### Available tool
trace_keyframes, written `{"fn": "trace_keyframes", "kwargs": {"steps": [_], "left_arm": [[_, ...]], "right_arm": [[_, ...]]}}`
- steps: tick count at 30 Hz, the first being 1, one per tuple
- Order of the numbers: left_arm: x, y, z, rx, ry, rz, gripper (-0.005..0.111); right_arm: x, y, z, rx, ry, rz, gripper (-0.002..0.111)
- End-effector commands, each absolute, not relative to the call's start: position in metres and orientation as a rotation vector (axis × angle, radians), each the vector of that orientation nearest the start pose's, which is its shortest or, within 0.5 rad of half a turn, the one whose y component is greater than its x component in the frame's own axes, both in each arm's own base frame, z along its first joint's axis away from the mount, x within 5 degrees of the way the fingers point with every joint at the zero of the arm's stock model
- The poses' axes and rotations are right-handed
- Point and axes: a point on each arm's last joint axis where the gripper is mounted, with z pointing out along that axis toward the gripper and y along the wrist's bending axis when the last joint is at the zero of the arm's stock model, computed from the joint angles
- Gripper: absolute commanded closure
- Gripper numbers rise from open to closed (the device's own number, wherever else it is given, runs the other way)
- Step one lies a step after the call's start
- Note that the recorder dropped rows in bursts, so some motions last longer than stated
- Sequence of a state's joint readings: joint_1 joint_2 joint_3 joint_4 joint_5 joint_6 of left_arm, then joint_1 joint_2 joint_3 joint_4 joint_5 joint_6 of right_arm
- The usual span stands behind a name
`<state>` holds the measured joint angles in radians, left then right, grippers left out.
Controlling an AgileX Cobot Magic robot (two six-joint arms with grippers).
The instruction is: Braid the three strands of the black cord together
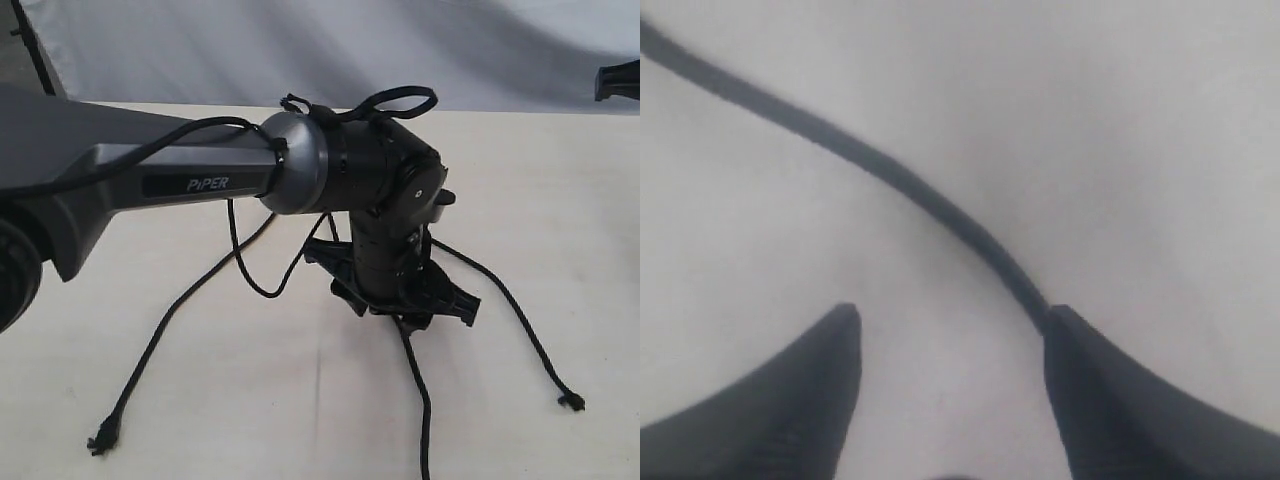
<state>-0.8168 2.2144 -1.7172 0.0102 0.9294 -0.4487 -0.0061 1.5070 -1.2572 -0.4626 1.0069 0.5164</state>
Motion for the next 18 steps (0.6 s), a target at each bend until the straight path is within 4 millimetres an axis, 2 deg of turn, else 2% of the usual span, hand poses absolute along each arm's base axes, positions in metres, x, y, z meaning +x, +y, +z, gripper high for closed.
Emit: {"fn": "trace_keyframes", "kwargs": {"steps": [1, 4, 10, 12, 17, 18], "left_arm": [[0.315, -0.346, 0.159, 0.510, 2.864, -0.329, 0.054], [0.316, -0.349, 0.144, 0.521, 2.877, -0.337, 0.054], [0.313, -0.344, 0.115, 0.566, 2.970, -0.209, 0.056], [0.313, -0.343, 0.110, 0.576, 2.987, -0.180, 0.064], [0.312, -0.342, 0.108, 0.680, 2.981, -0.155, 0.107], [0.311, -0.341, 0.109, 0.717, 2.977, -0.151, 0.106]], "right_arm": [[0.309, -0.037, 0.311, 0.456, 2.574, -0.433, 0.108], [0.308, -0.037, 0.311, 0.457, 2.576, -0.434, 0.108], [0.309, -0.037, 0.311, 0.455, 2.572, -0.432, 0.108], [0.309, -0.037, 0.311, 0.455, 2.572, -0.432, 0.108], [0.309, -0.037, 0.311, 0.449, 2.574, -0.434, 0.108], [0.309, -0.037, 0.311, 0.449, 2.574, -0.434, 0.108]]}}
